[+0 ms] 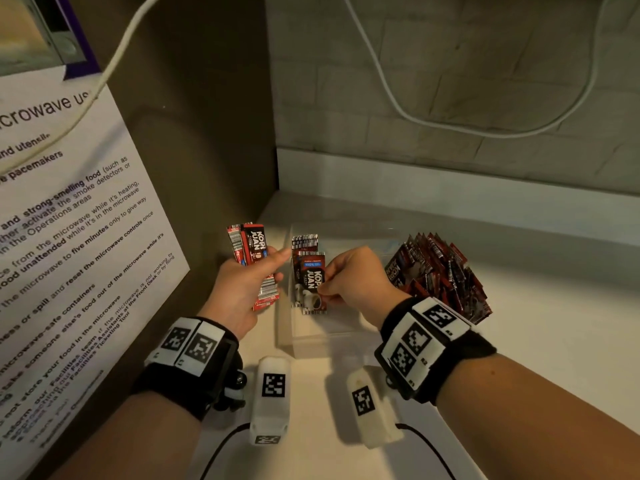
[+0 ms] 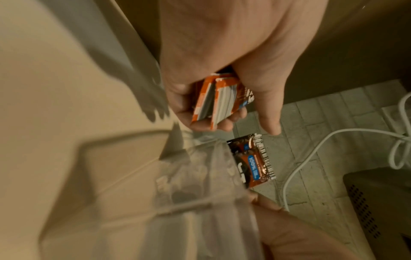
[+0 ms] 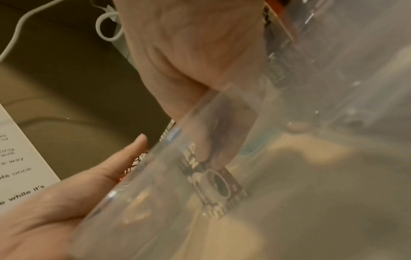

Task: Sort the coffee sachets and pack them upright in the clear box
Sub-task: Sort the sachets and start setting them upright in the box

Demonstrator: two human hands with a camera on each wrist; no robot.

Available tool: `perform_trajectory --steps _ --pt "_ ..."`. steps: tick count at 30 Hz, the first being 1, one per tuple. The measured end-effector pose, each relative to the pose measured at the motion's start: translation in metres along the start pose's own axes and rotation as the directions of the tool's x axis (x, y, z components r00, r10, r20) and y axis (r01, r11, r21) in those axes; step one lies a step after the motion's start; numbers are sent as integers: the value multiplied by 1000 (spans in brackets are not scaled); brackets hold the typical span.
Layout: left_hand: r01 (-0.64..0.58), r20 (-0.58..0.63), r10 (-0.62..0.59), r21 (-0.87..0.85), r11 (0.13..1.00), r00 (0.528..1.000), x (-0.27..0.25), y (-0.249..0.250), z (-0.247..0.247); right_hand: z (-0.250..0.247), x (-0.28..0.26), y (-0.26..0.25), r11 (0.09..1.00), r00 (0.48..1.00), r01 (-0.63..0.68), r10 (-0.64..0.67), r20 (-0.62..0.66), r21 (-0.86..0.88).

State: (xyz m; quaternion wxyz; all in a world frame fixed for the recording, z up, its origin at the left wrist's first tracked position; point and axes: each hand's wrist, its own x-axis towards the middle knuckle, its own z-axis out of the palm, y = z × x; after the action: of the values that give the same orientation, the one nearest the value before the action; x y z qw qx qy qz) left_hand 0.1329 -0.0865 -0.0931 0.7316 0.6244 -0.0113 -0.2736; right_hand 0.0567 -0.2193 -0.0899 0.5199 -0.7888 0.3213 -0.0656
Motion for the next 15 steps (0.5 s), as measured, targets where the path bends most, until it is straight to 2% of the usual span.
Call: perform_trajectory --steps 9,15 --pt "-74 64 73 15 997 995 0 2 1 -1 5 2 999 999 44 -44 4 3" --pt "-54 24 52 57 997 998 4 -2 7 7 10 2 994 995 85 -88 -44 -68"
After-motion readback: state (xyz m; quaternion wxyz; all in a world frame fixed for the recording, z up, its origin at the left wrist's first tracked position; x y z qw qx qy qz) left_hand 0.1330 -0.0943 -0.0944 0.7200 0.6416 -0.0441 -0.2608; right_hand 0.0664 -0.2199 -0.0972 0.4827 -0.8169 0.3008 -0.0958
